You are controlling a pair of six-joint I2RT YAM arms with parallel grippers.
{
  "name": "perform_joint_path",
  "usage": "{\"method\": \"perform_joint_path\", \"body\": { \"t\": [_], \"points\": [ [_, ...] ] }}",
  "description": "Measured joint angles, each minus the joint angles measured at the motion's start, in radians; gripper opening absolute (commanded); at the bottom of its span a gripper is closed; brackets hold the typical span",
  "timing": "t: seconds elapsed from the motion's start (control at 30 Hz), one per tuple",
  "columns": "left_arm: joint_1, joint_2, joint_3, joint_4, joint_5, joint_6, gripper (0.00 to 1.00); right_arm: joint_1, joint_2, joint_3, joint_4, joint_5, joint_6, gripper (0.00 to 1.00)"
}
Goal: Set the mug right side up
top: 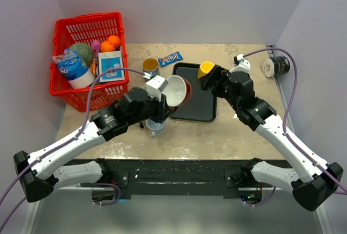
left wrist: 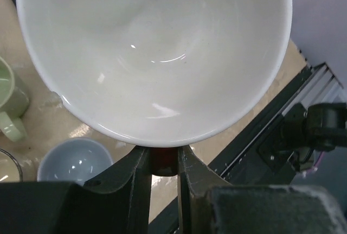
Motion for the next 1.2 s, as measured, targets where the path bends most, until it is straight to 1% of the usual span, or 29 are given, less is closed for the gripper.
{"method": "perform_joint_path", "body": {
  "t": [0.13,0.23,0.33,0.43,0.53,0.77,1.03,1.2],
  "points": [
    [-0.118,0.070,-0.052,-0.017,-0.037,0.031,0.00,-0.014,0.002,0.000,-0.016,0.016,-0.003,0.88],
    [-0.169,0.101,-0.114,-0.035,-0.037,0.033,0.00,-0.031,0.009,0.000,-0.023,0.017,-0.003,0.88],
    [-0.175,0.116,-0.168,-0.068,-0.061,0.032,0.00,-0.049,0.013,0.000,-0.028,0.016,-0.003,0.88],
    [-0.175,0.121,-0.188,-0.080,-0.089,0.029,0.00,-0.065,0.013,-0.003,-0.031,0.005,-0.001,0.88],
    [-0.176,0.149,-0.189,-0.071,-0.113,0.005,0.00,-0.079,0.013,-0.012,-0.031,-0.009,0.002,0.88],
    [-0.201,0.266,-0.187,-0.078,-0.150,-0.075,0.00,-0.109,0.024,-0.038,-0.032,-0.046,0.011,0.88],
    [-0.216,0.289,-0.187,-0.072,-0.166,-0.144,0.00,-0.133,0.034,-0.065,-0.031,-0.093,0.020,0.88],
    [-0.234,0.348,-0.187,-0.053,-0.182,-0.179,0.00,-0.135,0.035,-0.084,-0.032,-0.116,0.020,0.88]
  ]
}}
